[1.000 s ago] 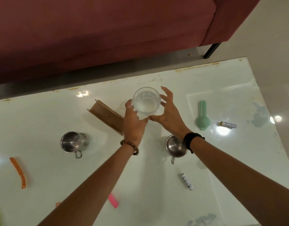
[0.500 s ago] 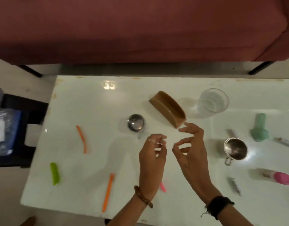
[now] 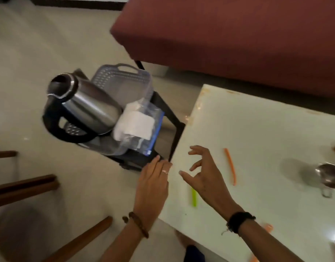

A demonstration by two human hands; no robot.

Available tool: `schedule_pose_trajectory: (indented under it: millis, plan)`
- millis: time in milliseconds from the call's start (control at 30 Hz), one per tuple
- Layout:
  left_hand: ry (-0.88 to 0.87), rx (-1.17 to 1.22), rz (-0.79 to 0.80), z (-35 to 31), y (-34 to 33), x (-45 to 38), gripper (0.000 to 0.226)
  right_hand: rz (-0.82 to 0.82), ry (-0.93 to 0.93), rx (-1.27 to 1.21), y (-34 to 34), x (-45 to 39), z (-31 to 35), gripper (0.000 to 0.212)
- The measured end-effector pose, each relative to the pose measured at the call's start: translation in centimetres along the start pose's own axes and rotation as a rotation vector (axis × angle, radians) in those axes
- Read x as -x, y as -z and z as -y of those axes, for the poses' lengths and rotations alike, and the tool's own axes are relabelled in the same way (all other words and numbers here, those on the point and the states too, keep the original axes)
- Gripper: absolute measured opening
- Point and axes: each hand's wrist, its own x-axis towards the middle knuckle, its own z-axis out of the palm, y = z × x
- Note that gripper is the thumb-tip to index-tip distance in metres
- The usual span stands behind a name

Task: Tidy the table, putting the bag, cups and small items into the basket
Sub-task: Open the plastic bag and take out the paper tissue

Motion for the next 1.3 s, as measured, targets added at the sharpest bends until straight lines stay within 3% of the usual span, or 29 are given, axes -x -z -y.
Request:
schedule_pose_trajectory:
  millis: [100, 267, 333, 400, 567, 767, 867, 933, 1100, 1300]
  plan:
    - [-0.127, -0.393, 0.135, 7.9, 0.2, -1.9, 0.058, 0.097, 0.054, 0.102, -5.0, -3.6, 1.6, 0.067]
    - [-0.104, -0.606, 0.274, 15.2, -0.6, -5.6, 0.088, 0.202, 0.12, 0.258, -9.8, -7.6, 2.1, 0.077]
    - [-0.083, -0.497, 0.332, 16.3, -1.5, -6.4, 0.088, 0.205, 0.124, 0.305, -10.6, -8.6, 1.9, 0.081]
    - [-0.058, -0.267, 0.306, 16.3, -1.7, -6.7, 0.075, 0.209, 0.122, 0.348, -10.8, -9.1, 1.9, 0.084]
    - [0.098, 0.388, -0.14, 14.4, 0.1, -5.9, 0.044, 0.196, 0.21, 0.473, -10.5, -8.9, 2.9, 0.082]
    - [0.156, 0.821, -0.309, 9.5, 4.1, -4.8, 0.044, -0.029, 0.485, 0.579, -6.9, -4.9, 5.9, 0.048]
    - [0.218, 0.944, -0.291, 6.4, 5.5, -4.2, 0.042, -0.118, 0.595, 0.606, -3.6, -2.1, 7.3, 0.018]
    - [0.175, 0.984, -0.197, 4.0, 6.1, -3.7, 0.03, -0.214, 0.626, 0.589, -1.5, -0.4, 8.6, 0.017]
    - [0.124, 1.026, 0.024, -2.5, 7.3, -2.4, 0.039, -0.385, 0.457, 0.474, 4.0, 3.9, 11.1, 0.014]
    - [0.041, 1.202, -0.12, -9.4, 9.6, -1.0, 0.025, -0.322, 0.356, 0.335, 9.0, 6.7, 11.9, 0.022]
